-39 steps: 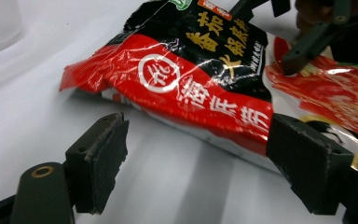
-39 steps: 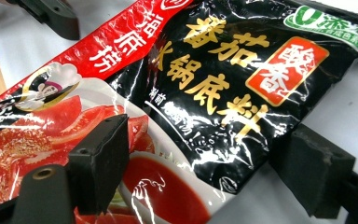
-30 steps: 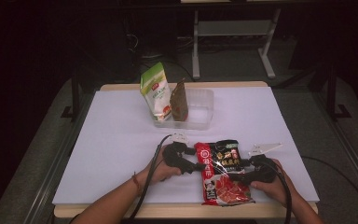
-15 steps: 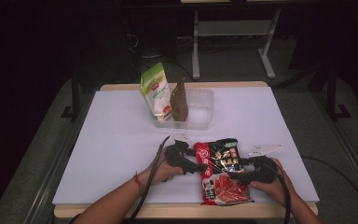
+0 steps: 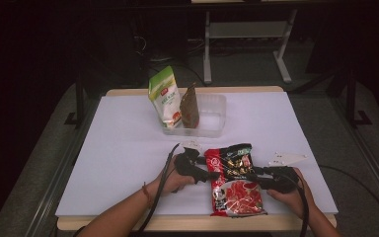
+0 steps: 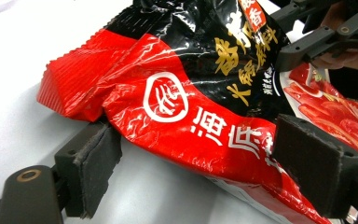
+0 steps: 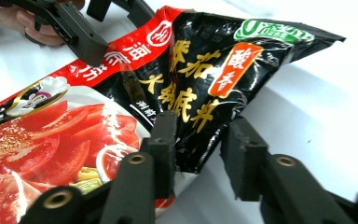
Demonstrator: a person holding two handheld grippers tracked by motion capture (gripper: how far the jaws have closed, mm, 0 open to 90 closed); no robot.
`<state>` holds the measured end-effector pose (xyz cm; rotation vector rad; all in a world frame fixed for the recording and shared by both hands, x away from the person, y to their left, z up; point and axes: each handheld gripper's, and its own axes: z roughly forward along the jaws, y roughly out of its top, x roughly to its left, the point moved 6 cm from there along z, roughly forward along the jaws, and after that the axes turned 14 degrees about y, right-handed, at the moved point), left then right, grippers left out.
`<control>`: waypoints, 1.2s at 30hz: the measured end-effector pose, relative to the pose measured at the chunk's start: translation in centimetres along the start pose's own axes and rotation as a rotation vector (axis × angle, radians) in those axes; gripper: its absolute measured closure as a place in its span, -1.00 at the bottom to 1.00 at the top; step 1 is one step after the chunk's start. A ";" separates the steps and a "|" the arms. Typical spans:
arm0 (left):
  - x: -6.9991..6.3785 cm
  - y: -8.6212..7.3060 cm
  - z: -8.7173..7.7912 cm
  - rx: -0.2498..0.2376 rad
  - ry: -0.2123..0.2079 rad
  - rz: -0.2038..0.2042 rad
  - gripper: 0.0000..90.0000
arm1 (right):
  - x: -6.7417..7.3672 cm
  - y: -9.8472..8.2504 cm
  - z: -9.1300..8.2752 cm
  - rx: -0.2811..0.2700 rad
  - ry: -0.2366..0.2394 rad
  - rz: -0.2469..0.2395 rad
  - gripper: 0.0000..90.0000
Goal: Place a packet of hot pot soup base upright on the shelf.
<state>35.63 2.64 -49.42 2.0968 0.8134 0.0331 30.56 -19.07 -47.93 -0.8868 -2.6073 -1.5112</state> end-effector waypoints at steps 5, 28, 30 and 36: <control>0.4 0.2 -0.3 -0.030 0.046 -0.008 -0.65 | 0.3 0.2 -0.2 -0.035 -0.014 -0.026 0.66; -0.7 1.5 -1.0 -0.104 -0.123 -0.001 0.05 | 1.1 1.3 -0.6 -0.129 0.022 -0.097 0.69; -0.8 1.7 -1.4 -0.115 -0.121 0.011 0.15 | 1.1 1.4 -0.6 -0.134 0.023 -0.096 0.66; -1.7 2.4 -3.0 -0.180 -0.136 0.004 0.54 | 1.3 1.7 -1.0 -0.144 0.040 -0.093 0.52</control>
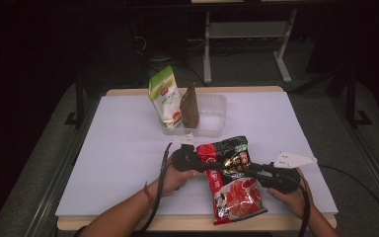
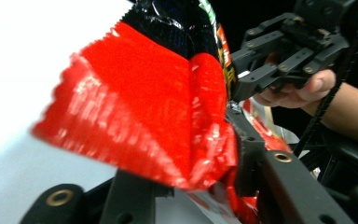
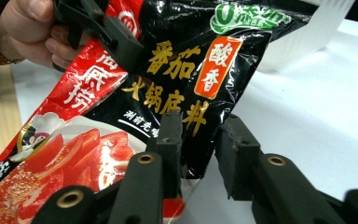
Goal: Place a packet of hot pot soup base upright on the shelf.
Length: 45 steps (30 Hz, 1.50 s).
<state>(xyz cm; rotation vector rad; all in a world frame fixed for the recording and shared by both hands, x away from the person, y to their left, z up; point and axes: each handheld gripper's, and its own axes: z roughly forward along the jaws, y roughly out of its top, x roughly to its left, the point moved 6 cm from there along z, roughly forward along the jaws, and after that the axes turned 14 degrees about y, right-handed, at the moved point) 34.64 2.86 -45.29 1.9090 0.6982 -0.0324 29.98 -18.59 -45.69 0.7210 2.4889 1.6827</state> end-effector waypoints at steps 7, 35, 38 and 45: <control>-0.6 0.5 -0.8 -0.026 -0.009 -0.012 0.61 | -0.5 0.3 -1.0 -0.010 -0.005 0.002 -0.08; -1.3 3.6 -8.1 -0.254 0.171 0.145 0.79 | -4.8 -0.7 -3.0 -0.012 -0.232 0.040 -0.22; -0.9 3.8 -9.0 -0.269 0.204 0.147 0.79 | -5.0 -0.7 -2.9 -0.012 -0.233 0.042 -0.22; 0.4 4.3 -10.5 -0.309 0.271 0.128 0.79 | -5.0 -0.7 -2.7 -0.007 -0.231 0.041 -0.22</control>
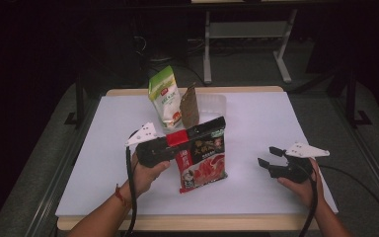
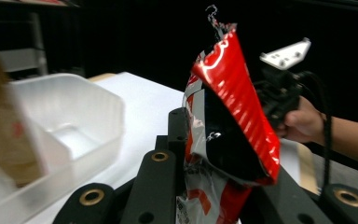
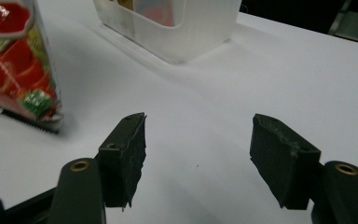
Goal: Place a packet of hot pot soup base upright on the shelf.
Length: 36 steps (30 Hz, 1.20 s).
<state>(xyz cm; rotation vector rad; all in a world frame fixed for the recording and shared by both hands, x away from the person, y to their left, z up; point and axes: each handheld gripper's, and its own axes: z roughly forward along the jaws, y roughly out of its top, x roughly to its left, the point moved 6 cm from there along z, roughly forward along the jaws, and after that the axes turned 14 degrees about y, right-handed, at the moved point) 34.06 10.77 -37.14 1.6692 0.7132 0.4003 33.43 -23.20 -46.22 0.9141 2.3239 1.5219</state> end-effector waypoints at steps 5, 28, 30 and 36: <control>1.2 0.4 -0.5 -0.021 0.052 -0.014 0.79 | -0.1 0.0 -0.1 -0.006 -0.006 0.004 -0.23; 2.0 2.1 -0.3 -0.067 0.155 -0.028 0.78 | 0.0 -0.1 -0.3 -0.008 -0.007 0.006 -0.24; 2.0 2.5 -0.1 -0.076 0.169 -0.018 0.78 | 0.0 -0.2 -0.4 -0.009 -0.008 0.008 -0.24; 2.2 3.2 0.0 -0.094 0.188 -0.021 0.78 | 0.0 -0.3 -0.8 -0.015 -0.014 0.011 -0.24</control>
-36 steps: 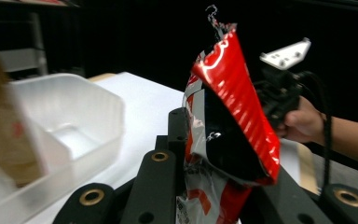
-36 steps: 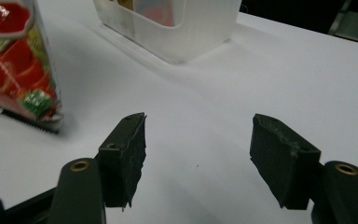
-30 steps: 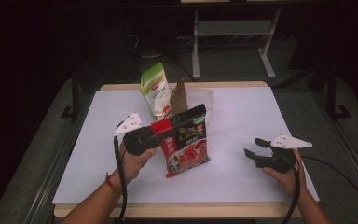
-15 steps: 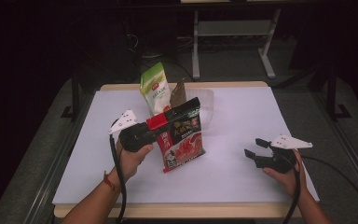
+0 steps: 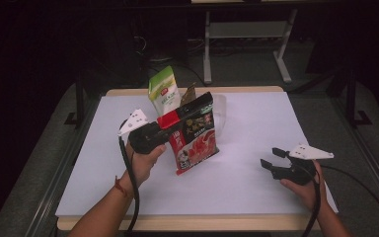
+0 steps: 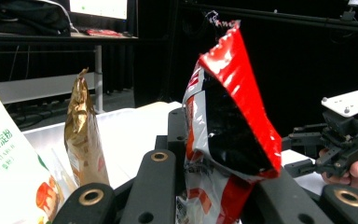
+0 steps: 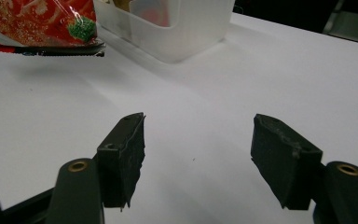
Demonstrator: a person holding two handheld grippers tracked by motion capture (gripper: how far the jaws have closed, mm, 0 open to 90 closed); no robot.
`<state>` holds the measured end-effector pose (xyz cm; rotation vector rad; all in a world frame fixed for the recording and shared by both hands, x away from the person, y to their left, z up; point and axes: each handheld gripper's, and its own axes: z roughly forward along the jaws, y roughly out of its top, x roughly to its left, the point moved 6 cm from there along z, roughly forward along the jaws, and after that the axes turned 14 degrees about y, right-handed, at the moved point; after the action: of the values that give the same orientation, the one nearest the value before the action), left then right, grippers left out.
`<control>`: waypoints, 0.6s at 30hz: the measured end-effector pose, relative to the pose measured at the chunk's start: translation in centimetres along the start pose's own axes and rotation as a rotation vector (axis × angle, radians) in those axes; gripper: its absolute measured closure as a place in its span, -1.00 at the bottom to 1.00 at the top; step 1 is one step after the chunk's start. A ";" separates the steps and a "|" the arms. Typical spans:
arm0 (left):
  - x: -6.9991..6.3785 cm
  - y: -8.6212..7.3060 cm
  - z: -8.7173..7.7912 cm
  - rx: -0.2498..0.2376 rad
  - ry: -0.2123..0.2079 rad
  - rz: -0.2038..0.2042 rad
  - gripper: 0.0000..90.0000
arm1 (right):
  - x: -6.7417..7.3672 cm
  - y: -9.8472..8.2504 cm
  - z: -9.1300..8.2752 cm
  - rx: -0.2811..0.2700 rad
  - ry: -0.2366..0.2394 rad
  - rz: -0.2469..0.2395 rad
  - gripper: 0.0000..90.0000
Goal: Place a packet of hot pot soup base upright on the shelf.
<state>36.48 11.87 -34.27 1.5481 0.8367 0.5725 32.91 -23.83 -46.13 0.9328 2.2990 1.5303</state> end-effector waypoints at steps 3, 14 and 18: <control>0.3 0.2 0.2 -0.004 0.017 -0.004 0.78 | 0.0 0.0 -0.1 -0.011 0.006 0.005 -0.25; 0.4 2.1 2.0 -0.022 0.100 -0.011 0.78 | 0.0 -0.2 0.2 0.008 0.001 0.004 -0.27; 0.6 2.8 3.0 -0.025 0.132 -0.014 0.78 | 0.2 -0.2 0.2 0.012 0.006 -0.005 -0.27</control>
<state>39.67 10.38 -32.02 1.4930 0.9362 0.6779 32.77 -23.67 -46.39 0.9260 2.3155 1.5213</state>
